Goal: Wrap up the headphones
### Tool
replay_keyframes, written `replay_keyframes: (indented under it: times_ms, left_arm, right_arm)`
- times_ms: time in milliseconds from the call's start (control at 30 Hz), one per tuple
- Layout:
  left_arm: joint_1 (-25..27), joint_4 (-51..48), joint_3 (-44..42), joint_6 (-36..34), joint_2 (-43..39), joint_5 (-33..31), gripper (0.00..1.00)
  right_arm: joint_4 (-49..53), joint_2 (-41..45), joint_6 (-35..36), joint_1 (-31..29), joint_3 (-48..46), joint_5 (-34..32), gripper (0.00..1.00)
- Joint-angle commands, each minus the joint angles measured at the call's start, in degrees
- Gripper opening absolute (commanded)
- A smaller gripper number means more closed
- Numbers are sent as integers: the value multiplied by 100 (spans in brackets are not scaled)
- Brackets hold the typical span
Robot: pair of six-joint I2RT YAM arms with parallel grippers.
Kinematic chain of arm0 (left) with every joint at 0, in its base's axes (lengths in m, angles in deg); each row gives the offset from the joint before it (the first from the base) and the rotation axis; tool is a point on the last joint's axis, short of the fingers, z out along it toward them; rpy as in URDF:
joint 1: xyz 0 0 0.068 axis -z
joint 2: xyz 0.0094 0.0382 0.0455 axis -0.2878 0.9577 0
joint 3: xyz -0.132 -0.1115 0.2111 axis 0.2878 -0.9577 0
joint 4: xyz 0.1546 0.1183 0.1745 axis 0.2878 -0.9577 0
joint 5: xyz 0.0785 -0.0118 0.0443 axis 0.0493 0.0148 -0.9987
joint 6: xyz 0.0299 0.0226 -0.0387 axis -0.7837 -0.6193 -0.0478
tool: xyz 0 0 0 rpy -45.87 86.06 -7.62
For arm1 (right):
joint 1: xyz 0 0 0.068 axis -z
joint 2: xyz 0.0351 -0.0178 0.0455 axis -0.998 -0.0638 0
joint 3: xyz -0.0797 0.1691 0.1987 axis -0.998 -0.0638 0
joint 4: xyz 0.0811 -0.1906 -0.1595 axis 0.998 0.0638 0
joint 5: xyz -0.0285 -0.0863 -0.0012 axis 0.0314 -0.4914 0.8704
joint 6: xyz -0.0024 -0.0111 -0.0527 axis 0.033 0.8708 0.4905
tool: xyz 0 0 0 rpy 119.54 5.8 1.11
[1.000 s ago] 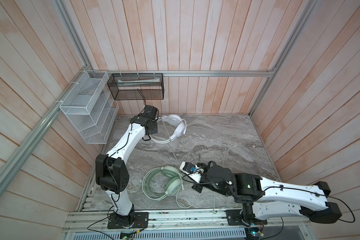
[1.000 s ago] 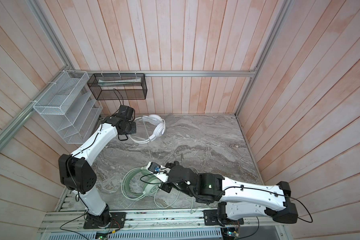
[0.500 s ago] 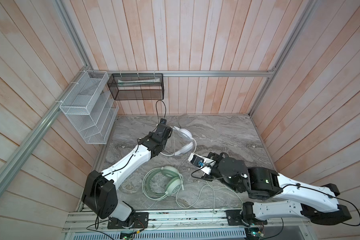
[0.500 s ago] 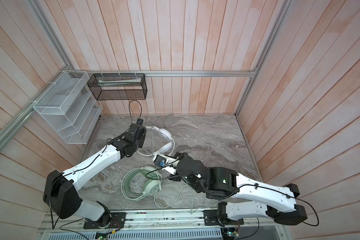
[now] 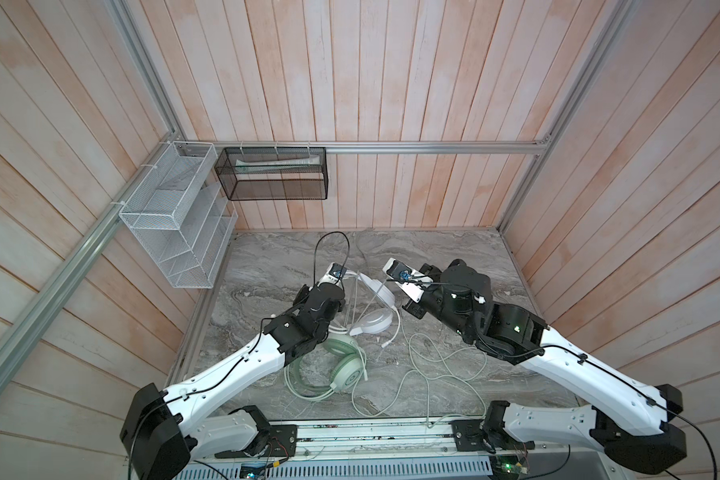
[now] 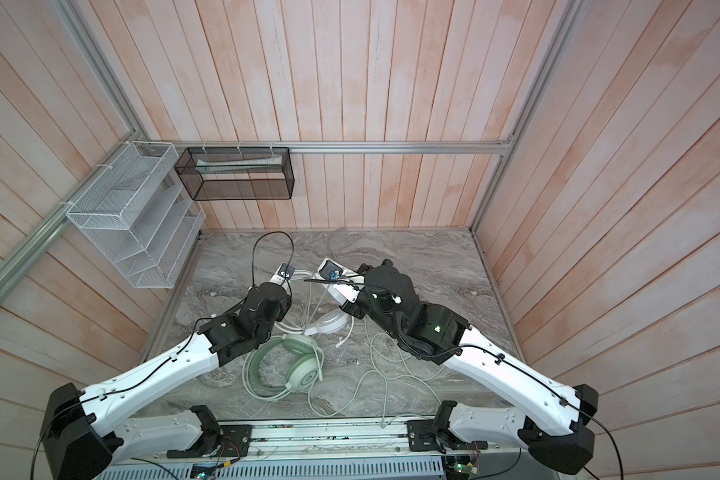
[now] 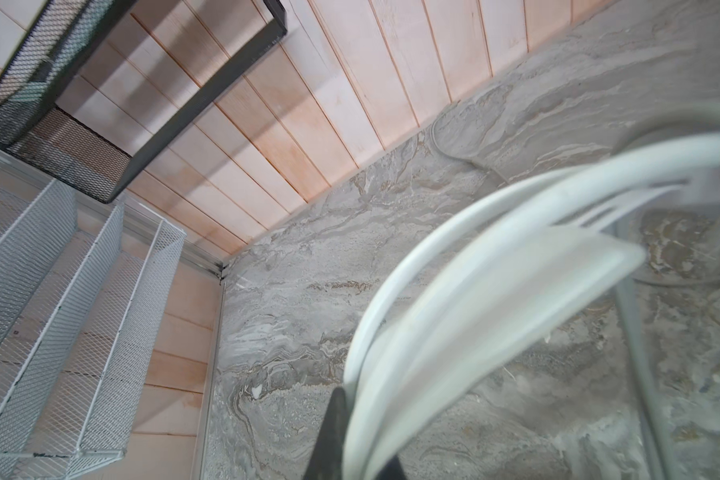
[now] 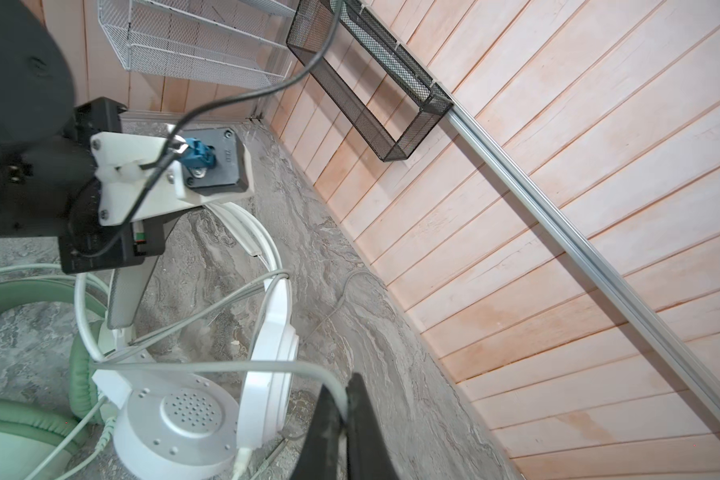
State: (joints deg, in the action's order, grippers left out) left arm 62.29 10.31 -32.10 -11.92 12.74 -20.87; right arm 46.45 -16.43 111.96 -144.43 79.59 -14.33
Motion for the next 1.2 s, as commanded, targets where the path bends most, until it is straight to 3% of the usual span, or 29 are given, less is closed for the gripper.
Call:
replay_keyframes:
  times_ms: [0, 267, 633, 800, 1167]
  left_arm:
    - [202, 210, -416, -392, -362, -75, 0]
    - [758, 645, -972, -852, -839, -52, 0]
    - [860, 650, -1006, -733, -1163, 240, 0]
    - [867, 620, -1001, -653, -1182, 376, 0]
    - [867, 568, -1009, -580, -1335, 644, 0]
  right_arm:
    - [-841, -109, -27, 194, 424, 344, 0]
    - [-1135, -819, -212, 822, 1004, 1163, 0]
    - [-1487, -1429, -780, 1804, 878, 2206, 0]
    - [-1556, -1539, -865, 1871, 794, 2558, 0]
    - [-1810, -1893, -1077, 2060, 605, 2536, 0]
